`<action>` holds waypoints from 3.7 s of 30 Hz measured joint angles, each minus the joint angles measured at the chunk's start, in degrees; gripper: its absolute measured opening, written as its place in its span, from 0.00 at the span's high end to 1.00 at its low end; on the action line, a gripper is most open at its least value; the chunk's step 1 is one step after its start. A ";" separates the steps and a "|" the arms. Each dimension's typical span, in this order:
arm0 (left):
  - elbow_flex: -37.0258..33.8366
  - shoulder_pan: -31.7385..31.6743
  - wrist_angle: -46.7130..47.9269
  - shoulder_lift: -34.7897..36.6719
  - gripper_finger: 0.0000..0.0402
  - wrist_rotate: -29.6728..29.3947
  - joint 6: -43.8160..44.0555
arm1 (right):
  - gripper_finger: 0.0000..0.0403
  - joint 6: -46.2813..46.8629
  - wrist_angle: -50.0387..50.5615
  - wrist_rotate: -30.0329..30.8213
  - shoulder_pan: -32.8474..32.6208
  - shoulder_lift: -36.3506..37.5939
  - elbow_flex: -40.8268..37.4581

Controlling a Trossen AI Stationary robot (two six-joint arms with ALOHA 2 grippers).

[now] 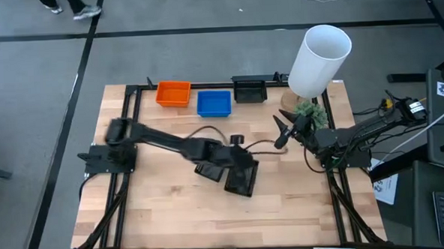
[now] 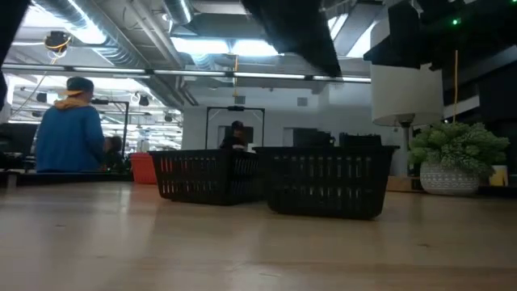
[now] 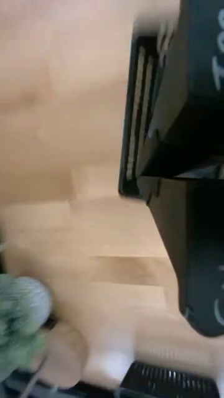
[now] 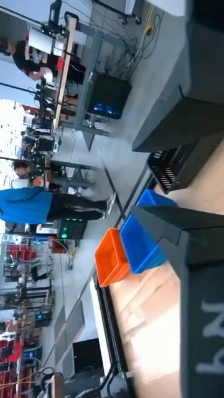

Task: Stack baskets by color
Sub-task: Stack the bottom right black bin on the top black bin

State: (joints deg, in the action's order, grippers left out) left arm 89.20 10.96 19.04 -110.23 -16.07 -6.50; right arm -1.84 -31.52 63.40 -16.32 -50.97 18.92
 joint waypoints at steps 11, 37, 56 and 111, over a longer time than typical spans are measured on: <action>-1.57 9.39 43.63 21.99 1.00 -4.98 11.12 | 0.63 7.64 3.84 -30.06 0.02 -1.34 2.56; -79.00 -8.11 -30.48 69.47 1.00 -1.86 6.79 | 0.63 15.05 72.92 -55.09 10.73 -40.73 50.23; -85.10 -17.49 -32.25 72.78 1.00 9.83 4.28 | 0.63 17.27 68.48 -61.45 12.94 -50.21 50.23; -85.12 -17.45 -27.31 72.76 1.00 9.81 5.98 | 0.63 -18.10 72.97 -58.06 -4.17 -51.61 49.87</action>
State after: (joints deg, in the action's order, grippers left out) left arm 4.08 -6.48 -8.27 -37.47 -6.26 -0.51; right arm -19.94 41.45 5.34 -20.49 -102.59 68.79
